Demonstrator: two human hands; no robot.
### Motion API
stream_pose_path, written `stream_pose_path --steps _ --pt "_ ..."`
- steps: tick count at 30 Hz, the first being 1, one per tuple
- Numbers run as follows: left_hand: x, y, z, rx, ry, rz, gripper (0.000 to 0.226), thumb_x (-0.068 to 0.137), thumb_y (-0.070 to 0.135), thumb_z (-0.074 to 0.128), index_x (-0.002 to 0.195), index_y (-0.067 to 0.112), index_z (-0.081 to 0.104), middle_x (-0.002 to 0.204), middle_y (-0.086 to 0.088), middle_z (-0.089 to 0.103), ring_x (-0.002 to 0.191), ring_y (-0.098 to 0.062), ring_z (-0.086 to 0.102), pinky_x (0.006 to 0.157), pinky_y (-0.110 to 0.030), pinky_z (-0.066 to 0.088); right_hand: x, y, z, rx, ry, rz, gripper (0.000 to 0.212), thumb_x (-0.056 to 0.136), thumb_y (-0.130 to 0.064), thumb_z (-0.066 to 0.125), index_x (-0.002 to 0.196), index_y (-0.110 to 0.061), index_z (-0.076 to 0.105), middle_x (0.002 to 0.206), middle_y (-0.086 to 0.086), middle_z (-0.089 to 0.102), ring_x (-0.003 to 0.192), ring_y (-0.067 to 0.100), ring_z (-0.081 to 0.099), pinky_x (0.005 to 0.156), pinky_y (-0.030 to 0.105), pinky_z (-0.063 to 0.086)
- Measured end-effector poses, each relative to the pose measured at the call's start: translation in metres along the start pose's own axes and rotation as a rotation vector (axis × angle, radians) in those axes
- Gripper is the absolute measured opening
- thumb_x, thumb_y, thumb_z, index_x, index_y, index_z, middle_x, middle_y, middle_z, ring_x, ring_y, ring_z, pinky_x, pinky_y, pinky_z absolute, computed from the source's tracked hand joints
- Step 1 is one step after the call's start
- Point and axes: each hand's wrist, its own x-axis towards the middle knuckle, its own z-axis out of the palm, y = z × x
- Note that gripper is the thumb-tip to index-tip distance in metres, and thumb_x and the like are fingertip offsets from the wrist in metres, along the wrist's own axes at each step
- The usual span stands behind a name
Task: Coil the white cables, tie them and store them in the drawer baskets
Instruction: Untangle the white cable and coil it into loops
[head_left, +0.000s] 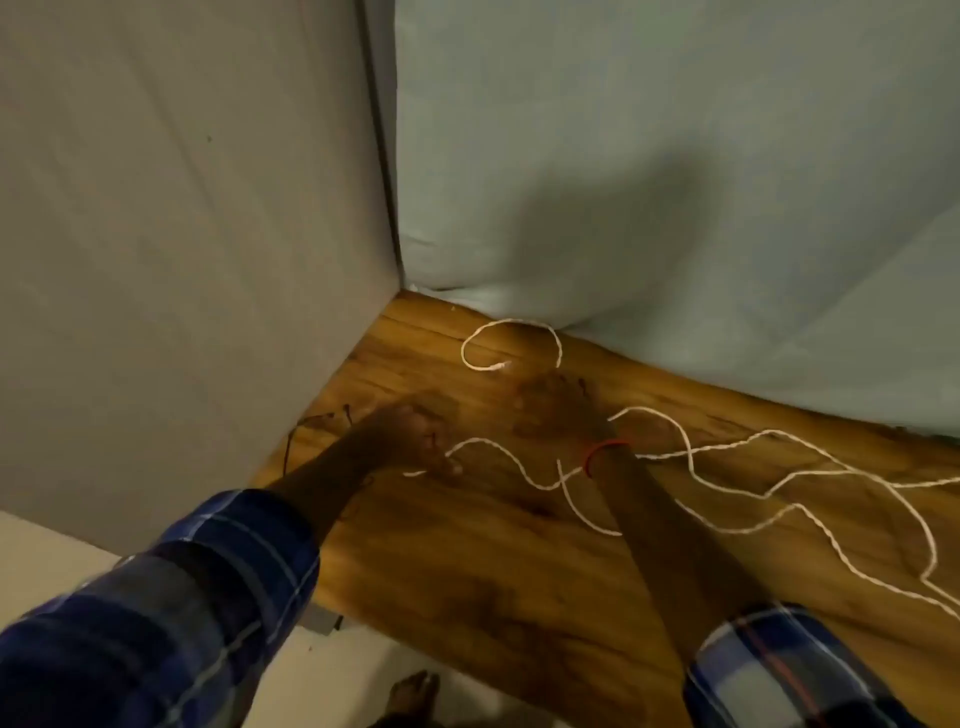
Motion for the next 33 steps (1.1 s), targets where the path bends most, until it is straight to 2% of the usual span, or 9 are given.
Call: stream_pose_path --steps 2,5,10,13,15,20,24,29,33 --pt "0.003 -0.010 0.011 0.082 -0.016 -0.020 0.072 0.070 0.083 0.061 0.113 0.025 0.069 0.121 0.006 0.064 0.111 -0.018 0.060 0.094 -0.034 0.050 -0.006 -0.001 0.011 0.076 -0.035 0.027 0.071 0.090 -0.067 0.046 0.151 -0.033 0.034 0.159 0.003 0.031 0.147 0.032 0.023 0.120 0.056 0.013" --pt "0.007 -0.019 0.031 0.140 -0.065 -0.103 0.066 0.075 0.081 0.060 0.114 0.029 0.069 0.131 0.001 0.062 0.122 -0.022 0.055 0.103 -0.038 0.043 -0.011 -0.002 0.038 0.045 -0.097 0.001 0.054 0.095 -0.059 0.048 0.144 -0.035 0.045 0.159 0.001 0.031 0.149 0.030 0.019 0.121 0.055 0.010" --pt "0.016 -0.023 0.056 -0.018 -0.006 -0.139 0.038 0.100 0.052 0.050 0.119 0.025 0.070 0.143 -0.011 0.057 0.143 -0.032 0.039 0.110 -0.042 0.037 -0.017 -0.017 0.056 0.087 -0.113 0.025 0.051 0.094 -0.055 0.053 0.141 -0.034 0.049 0.153 -0.002 0.039 0.146 0.024 0.023 0.118 0.050 0.009" --pt "0.014 -0.024 0.056 -0.286 0.135 -0.098 0.047 0.094 0.063 0.043 0.101 0.027 0.072 0.100 -0.004 0.074 0.096 -0.023 0.069 0.088 -0.043 0.054 -0.022 -0.023 0.055 0.094 -0.077 0.027 0.059 0.096 -0.051 0.054 0.148 -0.029 0.040 0.153 0.002 0.040 0.146 0.027 0.025 0.118 0.045 0.010" --pt "0.012 -0.024 0.053 -0.448 0.216 -0.054 0.034 0.097 0.060 0.046 0.093 0.034 0.068 0.078 0.004 0.070 0.073 -0.014 0.067 0.073 -0.037 0.055 -0.023 -0.023 0.055 0.108 -0.070 0.054 0.067 0.096 -0.052 0.054 0.154 -0.030 0.028 0.154 0.004 0.039 0.146 0.028 0.026 0.117 0.045 0.011" --pt "0.016 -0.006 0.039 -0.739 0.457 -0.043 0.032 0.103 0.041 0.052 0.087 0.018 0.068 0.076 -0.007 0.067 0.069 -0.019 0.063 0.063 -0.035 0.050 -0.021 -0.019 0.058 0.083 -0.019 0.126 0.076 0.096 -0.048 0.052 0.158 -0.034 0.010 0.140 0.010 0.056 0.134 0.030 0.047 0.114 0.049 0.020" --pt "0.030 0.009 0.020 -0.921 0.575 -0.053 0.030 0.103 0.032 0.054 0.078 0.019 0.067 0.069 -0.004 0.065 0.063 -0.008 0.059 0.060 -0.026 0.048 -0.028 -0.014 0.043 -0.024 0.061 0.080 0.051 0.099 -0.033 0.048 0.149 -0.030 0.039 0.139 0.005 0.058 0.128 0.027 0.053 0.107 0.042 0.033" --pt "0.045 0.021 0.002 -1.467 0.411 -0.154 0.030 0.104 0.028 0.050 0.079 0.016 0.060 0.052 0.010 0.045 0.044 -0.006 0.036 0.041 -0.018 0.029 -0.037 -0.001 0.013 -0.130 0.151 -0.009 0.035 0.101 -0.042 0.050 0.133 -0.034 0.060 0.127 0.002 0.065 0.119 0.025 0.059 0.099 0.039 0.042" --pt "0.051 0.033 -0.002 -1.929 0.161 -0.140 0.031 0.101 0.033 0.048 0.081 0.016 0.066 0.062 0.004 0.050 0.052 -0.009 0.043 0.046 -0.021 0.044 -0.044 0.015 0.004 -0.149 0.179 0.006 0.038 0.101 -0.050 0.043 0.133 -0.038 0.061 0.118 0.005 0.068 0.109 0.027 0.062 0.085 0.036 0.049"
